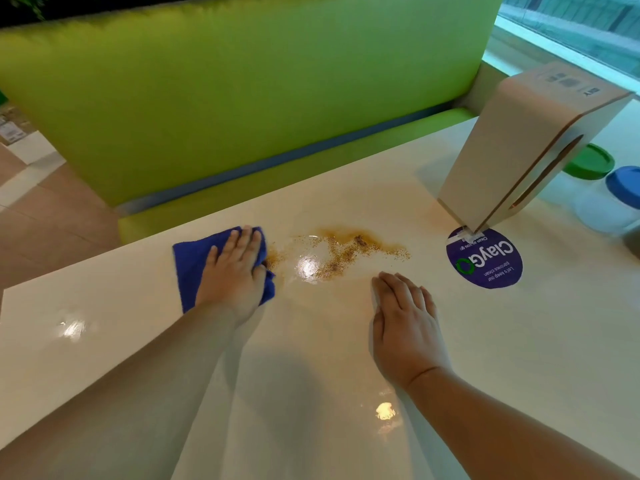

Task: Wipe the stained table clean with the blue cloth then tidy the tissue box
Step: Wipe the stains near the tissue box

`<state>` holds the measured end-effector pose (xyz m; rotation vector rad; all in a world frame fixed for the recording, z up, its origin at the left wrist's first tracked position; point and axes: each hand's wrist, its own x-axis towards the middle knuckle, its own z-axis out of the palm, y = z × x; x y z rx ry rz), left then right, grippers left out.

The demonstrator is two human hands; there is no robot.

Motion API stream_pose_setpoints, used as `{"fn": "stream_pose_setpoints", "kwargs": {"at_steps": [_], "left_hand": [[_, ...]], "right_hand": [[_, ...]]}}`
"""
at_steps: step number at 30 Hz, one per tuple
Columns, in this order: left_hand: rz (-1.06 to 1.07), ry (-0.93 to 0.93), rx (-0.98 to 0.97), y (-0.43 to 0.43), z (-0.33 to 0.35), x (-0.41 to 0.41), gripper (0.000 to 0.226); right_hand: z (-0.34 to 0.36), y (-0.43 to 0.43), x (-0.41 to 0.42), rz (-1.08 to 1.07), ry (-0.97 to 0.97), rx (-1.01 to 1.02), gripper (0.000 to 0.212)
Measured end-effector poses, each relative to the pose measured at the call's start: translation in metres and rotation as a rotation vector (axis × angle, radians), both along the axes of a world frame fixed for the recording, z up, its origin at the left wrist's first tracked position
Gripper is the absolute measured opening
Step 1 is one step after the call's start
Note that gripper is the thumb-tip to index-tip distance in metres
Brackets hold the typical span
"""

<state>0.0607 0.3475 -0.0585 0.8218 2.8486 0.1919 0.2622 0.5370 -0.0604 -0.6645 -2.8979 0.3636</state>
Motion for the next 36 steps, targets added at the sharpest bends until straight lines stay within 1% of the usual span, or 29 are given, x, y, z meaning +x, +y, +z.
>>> {"fn": "stream_pose_setpoints", "kwargs": {"at_steps": [2,3,4,8,10,12,13,14,17,18,19,22,24,25,27,29,30,33,34,36], "left_hand": [[-0.183,0.004,-0.024,-0.003,-0.001,0.006,0.057],[-0.235,0.007,-0.039,-0.008,-0.001,0.005,0.06],[-0.24,0.013,-0.046,-0.013,-0.002,0.0,0.061],[-0.03,0.04,-0.013,-0.011,-0.003,-0.004,0.055],[-0.068,0.035,-0.011,-0.005,-0.002,0.008,0.057],[-0.194,0.039,-0.031,-0.011,-0.003,0.015,0.065],[-0.225,0.034,-0.041,-0.017,-0.003,0.014,0.067],[-0.213,0.032,-0.037,-0.021,-0.003,0.011,0.066],[0.008,0.028,-0.013,-0.018,-0.002,0.005,0.056],[0.05,0.026,-0.015,-0.014,-0.001,0.007,0.055],[0.047,0.026,-0.018,-0.009,-0.001,0.013,0.056],[-0.131,0.031,-0.041,-0.014,-0.003,0.029,0.065],[-0.192,0.046,-0.073,-0.023,-0.002,0.027,0.069],[-0.175,0.051,-0.069,-0.025,-0.001,0.025,0.068],[-0.065,0.046,-0.025,-0.019,-0.001,0.025,0.059],[0.012,0.025,-0.011,-0.008,0.0,0.035,0.056],[0.003,0.024,-0.016,-0.005,-0.001,0.041,0.057],[-0.154,0.043,-0.054,-0.018,-0.002,0.047,0.066],[-0.171,0.04,-0.057,-0.025,-0.002,0.043,0.066],[-0.077,0.026,-0.034,-0.032,0.0,0.031,0.061]], "right_hand": [[0.0,0.0,0.0,0.001,0.002,-0.003,0.054],[0.0,0.0,0.001,0.0,0.002,0.0,0.054],[0.001,0.0,0.001,-0.001,0.002,0.001,0.054],[0.0,0.0,0.0,0.0,0.001,0.0,0.053],[0.0,0.0,0.0,-0.002,0.008,-0.006,0.053],[0.0,0.0,0.001,-0.003,0.01,-0.01,0.054],[0.0,0.0,0.0,-0.003,0.006,-0.009,0.054],[0.0,0.0,0.0,-0.003,0.002,-0.006,0.055],[-0.001,0.0,0.001,0.003,-0.004,-0.002,0.054],[-0.001,0.001,0.001,0.004,-0.006,-0.001,0.054],[-0.001,0.001,0.001,0.004,-0.005,-0.002,0.054],[0.0,0.0,0.0,0.003,0.003,-0.01,0.053],[-0.001,0.0,0.001,0.004,0.003,-0.01,0.051],[-0.001,0.0,0.001,0.006,0.002,-0.009,0.05],[0.0,0.0,0.001,0.006,0.007,-0.005,0.049],[-0.001,0.0,0.001,0.002,0.02,-0.003,0.049],[-0.001,0.0,0.001,0.001,0.025,-0.005,0.049],[-0.001,0.0,0.002,0.001,0.021,-0.001,0.049],[-0.001,0.0,0.001,-0.001,0.021,0.001,0.049],[0.0,0.0,0.0,-0.002,0.02,0.002,0.05]]}}
